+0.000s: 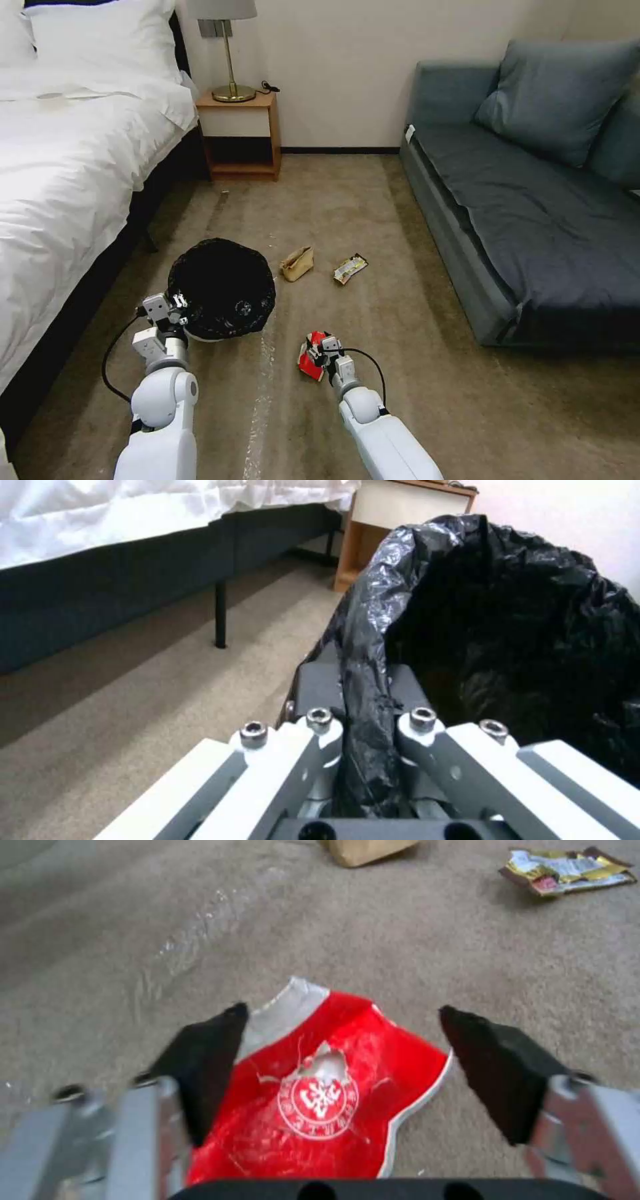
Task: Pick up the trash bin, then pick up the garbage on the floor and place it into the trash bin.
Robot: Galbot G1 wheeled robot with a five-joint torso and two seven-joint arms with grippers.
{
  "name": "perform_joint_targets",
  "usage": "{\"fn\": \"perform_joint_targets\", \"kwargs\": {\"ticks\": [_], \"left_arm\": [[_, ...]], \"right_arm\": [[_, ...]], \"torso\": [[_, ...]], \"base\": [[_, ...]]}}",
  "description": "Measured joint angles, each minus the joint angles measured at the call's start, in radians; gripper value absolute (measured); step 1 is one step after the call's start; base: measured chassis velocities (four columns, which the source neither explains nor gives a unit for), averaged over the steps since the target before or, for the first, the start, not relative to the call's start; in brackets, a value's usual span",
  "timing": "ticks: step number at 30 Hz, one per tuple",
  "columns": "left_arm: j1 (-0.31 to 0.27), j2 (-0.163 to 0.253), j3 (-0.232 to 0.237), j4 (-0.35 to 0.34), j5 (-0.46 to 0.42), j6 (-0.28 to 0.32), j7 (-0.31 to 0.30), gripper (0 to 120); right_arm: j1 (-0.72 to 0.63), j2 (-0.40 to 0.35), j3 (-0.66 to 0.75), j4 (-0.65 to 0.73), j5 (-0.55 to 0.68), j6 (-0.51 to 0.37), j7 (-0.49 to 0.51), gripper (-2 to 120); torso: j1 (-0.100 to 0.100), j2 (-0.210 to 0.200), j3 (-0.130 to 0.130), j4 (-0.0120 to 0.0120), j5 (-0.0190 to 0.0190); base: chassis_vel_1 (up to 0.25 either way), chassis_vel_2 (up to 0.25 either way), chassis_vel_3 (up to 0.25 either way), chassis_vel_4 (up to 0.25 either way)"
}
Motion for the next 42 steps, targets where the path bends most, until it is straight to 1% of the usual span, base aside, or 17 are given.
{"fn": "perform_joint_targets", "kwargs": {"ticks": [1,3,8,27,33,37,42], "left_arm": [[0.000,-0.002,0.001,0.001,0.002,0.000,0.000,4],[0.001,-0.005,0.002,0.004,0.006,-0.002,0.001,4],[0.005,-0.009,0.000,0.005,0.012,-0.005,0.001,4],[0.007,-0.012,-0.001,0.000,0.022,-0.006,0.001,4],[0.014,-0.024,-0.007,-0.003,0.032,-0.014,0.005,4],[0.021,-0.039,0.004,-0.011,0.047,-0.020,0.010,4],[0.019,-0.045,0.004,-0.017,0.058,-0.020,0.011,4]], "right_arm": [[0.001,0.000,-0.001,-0.003,-0.001,0.000,0.000,83],[0.004,0.000,-0.002,-0.007,-0.001,0.000,-0.001,95],[0.009,0.000,-0.006,0.000,0.002,0.008,-0.015,100],[-0.002,0.000,-0.023,0.040,0.033,0.016,-0.041,100],[-0.009,0.000,-0.042,0.049,0.071,0.028,-0.063,100],[0.009,0.000,-0.050,0.012,0.104,0.026,-0.067,100],[0.016,0.000,-0.055,-0.002,0.121,0.024,-0.069,100]], "torso": [[0.000,0.000,0.000,0.0000,0.0000],[0.000,0.000,0.000,0.0000,0.0000],[0.000,0.000,0.000,0.0000,0.0000],[0.000,0.000,0.000,0.0000,0.0000],[0.000,0.000,0.000,0.0000,-0.0001],[0.000,0.000,0.000,0.0001,0.0000],[0.000,0.000,0.000,0.0000,0.0000]], "base": [[0.000,0.000,0.000,0.000],[0.000,0.000,0.000,0.000],[0.000,0.000,0.000,0.000],[0.000,0.000,0.000,0.000],[0.000,0.000,0.000,0.000],[0.000,0.000,0.000,0.000],[0.000,0.000,0.000,0.000]]}}
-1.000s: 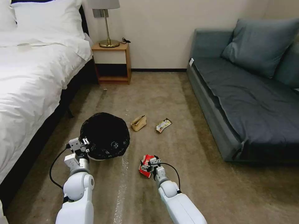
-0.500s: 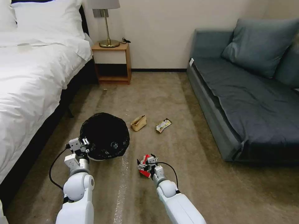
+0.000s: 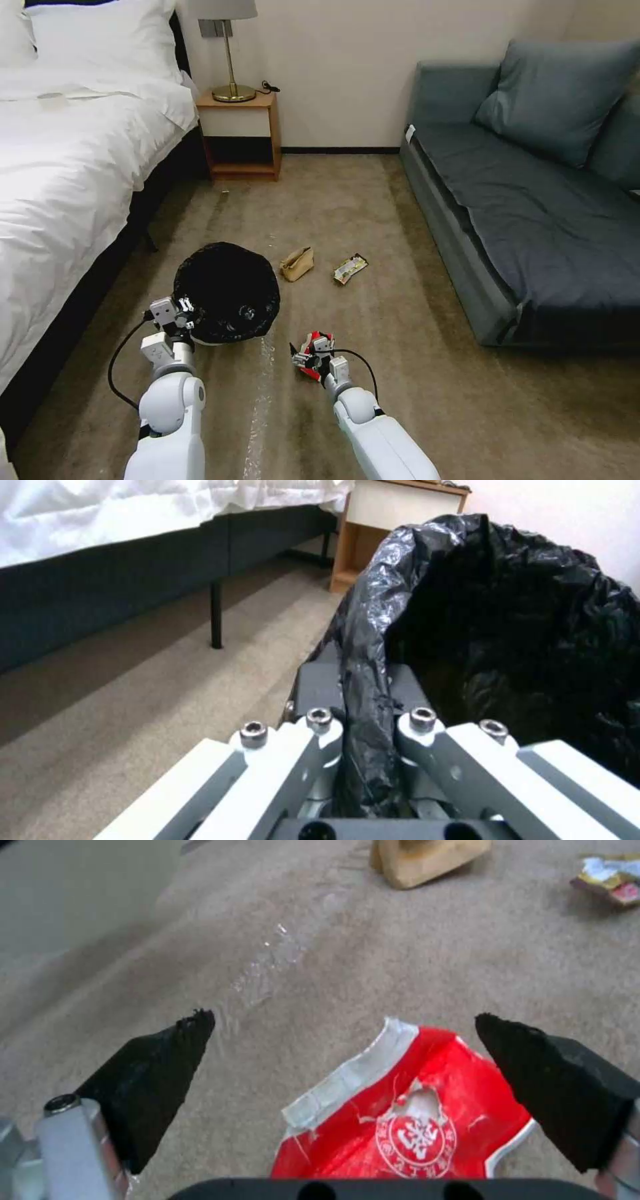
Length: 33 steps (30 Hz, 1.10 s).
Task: Pick up the trash bin, then pick up the garbage on the floor and place it into the trash bin.
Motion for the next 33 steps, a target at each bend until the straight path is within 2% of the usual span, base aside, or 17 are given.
{"fn": "perform_joint_targets", "kwargs": {"ticks": [22,33], "left_arm": [[0.028,-0.001,-0.026,-0.043,0.011,-0.002,0.000,4],[0.030,-0.001,-0.029,-0.032,0.009,-0.013,0.001,4]], "right_arm": [[-0.010,0.000,-0.041,-0.005,0.044,-0.010,0.001,100],[0.005,0.000,-0.020,-0.090,0.013,0.011,-0.011,100]], "torso": [[0.000,0.000,0.000,0.0001,0.0001],[0.000,0.000,0.000,0.0001,0.0000]], "base": [[0.000,0.000,0.000,0.000],[0.000,0.000,0.000,0.000]]}}
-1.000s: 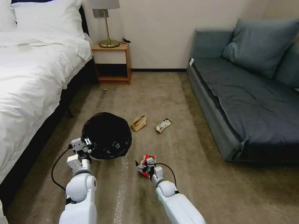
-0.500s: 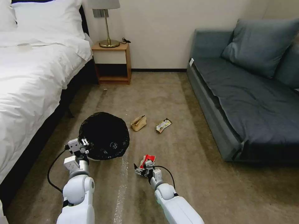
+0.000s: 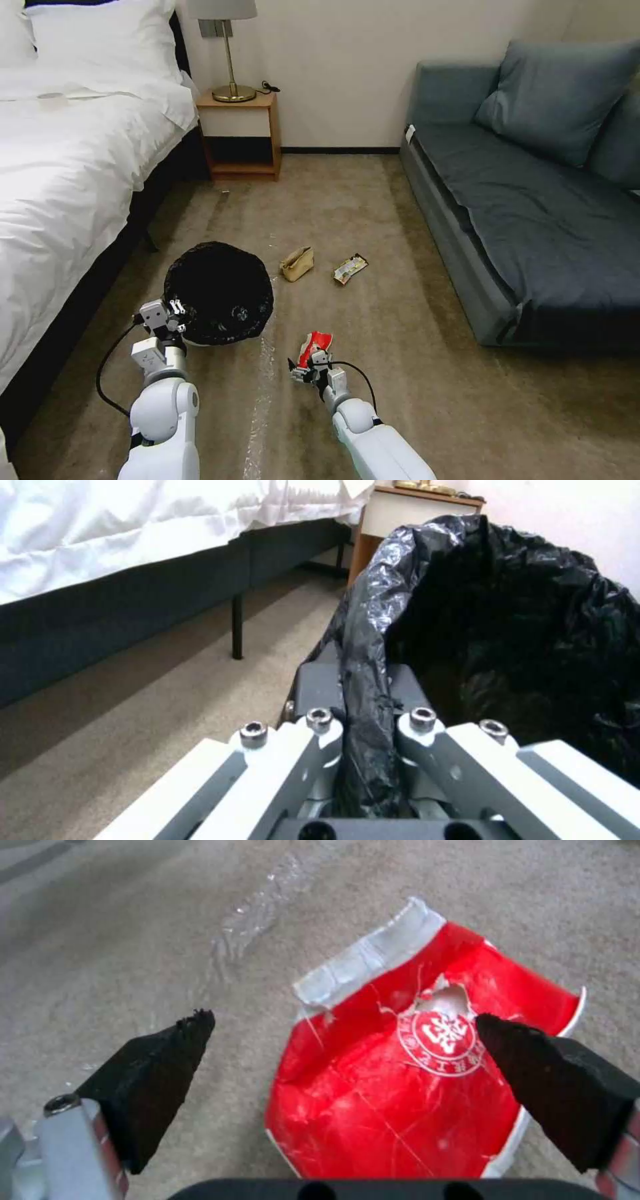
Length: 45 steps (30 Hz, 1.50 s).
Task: Pick up the trash bin, then pick up the garbage on the floor and place it into the trash bin.
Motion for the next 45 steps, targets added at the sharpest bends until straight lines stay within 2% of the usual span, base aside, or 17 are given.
{"fn": "perform_joint_targets", "kwargs": {"ticks": [14,22,28,30,33,45], "left_arm": [[-0.006,0.000,0.005,0.008,0.006,-0.001,0.001,4],[-0.004,0.000,0.013,0.009,0.013,-0.001,0.001,4],[0.003,0.000,0.012,0.001,0.015,-0.001,0.001,4],[0.004,0.000,0.011,-0.002,0.018,-0.001,0.001,4],[0.006,0.000,0.011,-0.004,0.021,-0.001,0.001,4],[0.013,0.000,0.006,-0.009,0.025,-0.001,0.000,4]], "right_arm": [[0.018,0.000,0.020,-0.022,-0.001,0.008,-0.005,100],[0.028,0.000,0.021,-0.026,-0.001,-0.006,0.026,100],[0.038,0.000,-0.011,-0.012,0.032,-0.073,0.081,100],[0.054,0.000,-0.027,-0.001,0.062,-0.131,0.114,100],[0.062,0.000,-0.036,0.002,0.090,-0.168,0.133,100],[0.074,0.000,-0.049,0.010,0.152,-0.278,0.195,100]], "torso": [[0.000,0.000,0.000,0.0000,0.0000],[0.000,0.000,0.000,0.0000,0.0000],[0.000,0.000,0.000,0.0000,0.0000],[0.000,0.000,0.000,0.0000,0.0000],[0.000,0.000,0.000,0.0000,0.0000],[0.000,0.000,0.000,0.0001,0.0000]], "base": [[0.000,0.000,0.000,0.000],[0.000,0.000,0.000,0.000],[0.000,0.000,0.000,0.000],[0.000,0.000,0.000,0.000],[0.000,0.000,0.000,0.000],[0.000,0.000,0.000,0.000]]}}
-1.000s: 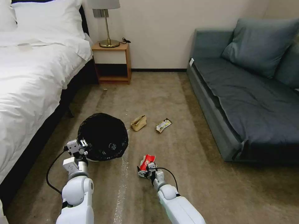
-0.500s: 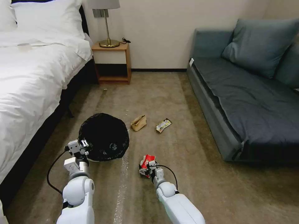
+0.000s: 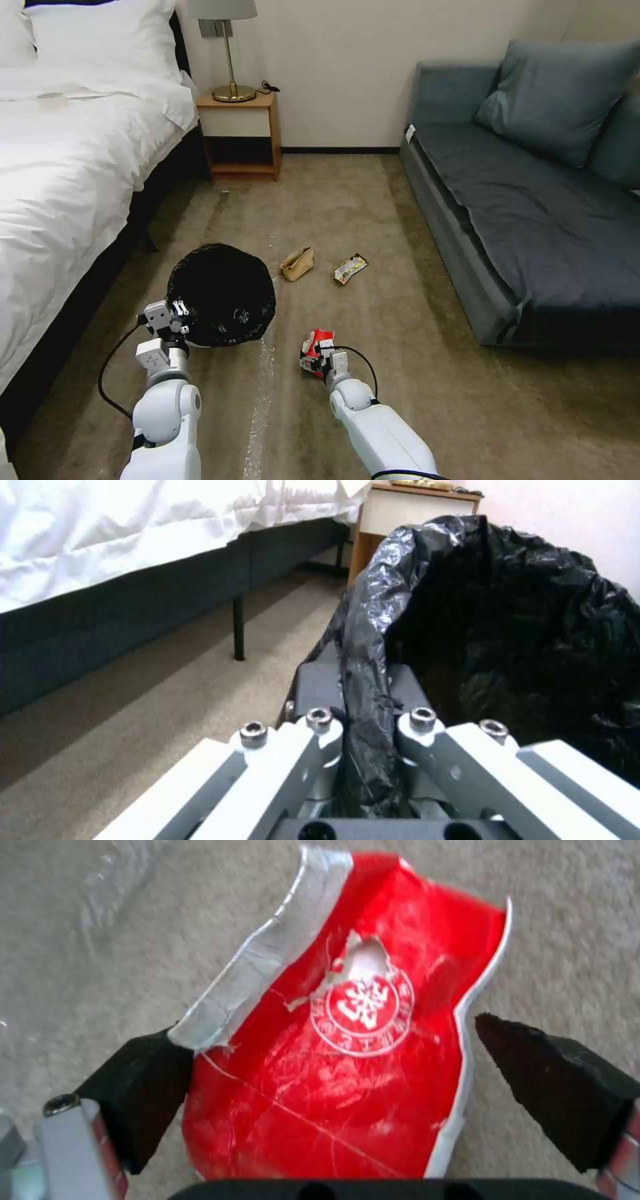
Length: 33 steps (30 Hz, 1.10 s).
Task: Pick up the trash bin, then pick up the garbage on the floor and place it into the trash bin.
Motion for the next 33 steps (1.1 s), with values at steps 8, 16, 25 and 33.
{"fn": "perform_joint_targets", "kwargs": {"ticks": [8,16,25,33], "left_arm": [[-0.004,0.000,-0.001,0.003,-0.001,-0.001,-0.001,4],[-0.011,0.000,0.004,0.009,-0.001,-0.001,-0.002,4],[-0.012,0.000,0.007,0.010,0.000,-0.001,-0.002,4],[-0.012,0.000,0.006,0.008,0.000,0.000,-0.003,4]], "right_arm": [[-0.001,0.000,0.007,-0.017,-0.006,0.005,0.000,93],[0.000,0.000,0.023,-0.024,-0.024,0.033,-0.016,64],[0.000,0.000,0.029,-0.023,-0.037,0.051,-0.020,28],[-0.001,0.000,0.030,-0.024,-0.048,0.064,-0.024,2]], "torso": [[0.000,0.000,0.000,0.0000,0.0000],[0.000,0.000,0.000,-0.0001,-0.0001],[0.000,0.000,0.000,-0.0001,-0.0001],[0.000,0.000,0.000,-0.0002,-0.0001]], "base": [[0.000,0.000,0.000,0.000],[0.000,0.000,0.000,0.000],[0.000,0.000,0.000,0.000],[0.000,0.000,0.000,0.000]]}}
